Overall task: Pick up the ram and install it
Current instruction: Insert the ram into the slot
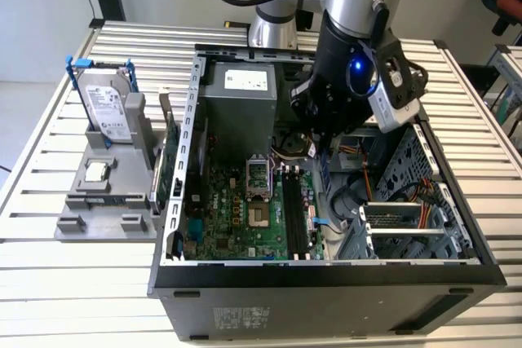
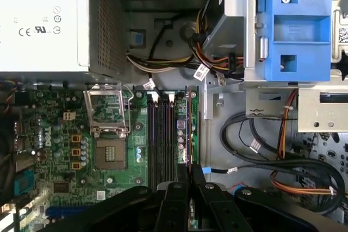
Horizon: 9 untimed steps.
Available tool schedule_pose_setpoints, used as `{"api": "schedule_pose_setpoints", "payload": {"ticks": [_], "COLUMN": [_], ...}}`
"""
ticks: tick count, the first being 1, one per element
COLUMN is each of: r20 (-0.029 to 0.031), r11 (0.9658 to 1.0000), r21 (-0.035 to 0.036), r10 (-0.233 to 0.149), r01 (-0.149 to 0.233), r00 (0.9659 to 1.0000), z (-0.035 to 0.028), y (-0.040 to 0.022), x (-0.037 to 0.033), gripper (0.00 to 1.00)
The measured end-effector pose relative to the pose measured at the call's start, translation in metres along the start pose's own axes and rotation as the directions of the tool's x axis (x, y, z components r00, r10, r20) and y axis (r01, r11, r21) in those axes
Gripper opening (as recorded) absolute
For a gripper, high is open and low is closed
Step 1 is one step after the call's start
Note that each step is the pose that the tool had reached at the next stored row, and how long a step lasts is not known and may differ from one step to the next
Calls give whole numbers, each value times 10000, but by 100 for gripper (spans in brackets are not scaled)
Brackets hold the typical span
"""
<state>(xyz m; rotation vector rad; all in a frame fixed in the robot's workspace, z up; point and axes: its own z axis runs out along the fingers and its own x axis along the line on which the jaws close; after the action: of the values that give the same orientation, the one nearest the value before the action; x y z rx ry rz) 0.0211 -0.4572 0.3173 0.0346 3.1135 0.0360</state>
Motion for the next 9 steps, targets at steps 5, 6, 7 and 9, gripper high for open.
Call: {"api": "schedule_pose_setpoints", "payload": {"ticks": [5, 6, 7, 9], "r20": [-1, -1, 0, 0], "r11": [10000, 10000, 10000, 10000], "r21": [3, 2, 0, 0], "r10": [-1, -1, -1, -2], "r01": [1, 1, 1, 2], "r00": [10000, 10000, 10000, 10000], "z": [11, 11, 12, 14], "y": [0, 0, 0, 0], "x": [0, 0, 0, 0], "gripper": [0, 0, 0, 0]}}
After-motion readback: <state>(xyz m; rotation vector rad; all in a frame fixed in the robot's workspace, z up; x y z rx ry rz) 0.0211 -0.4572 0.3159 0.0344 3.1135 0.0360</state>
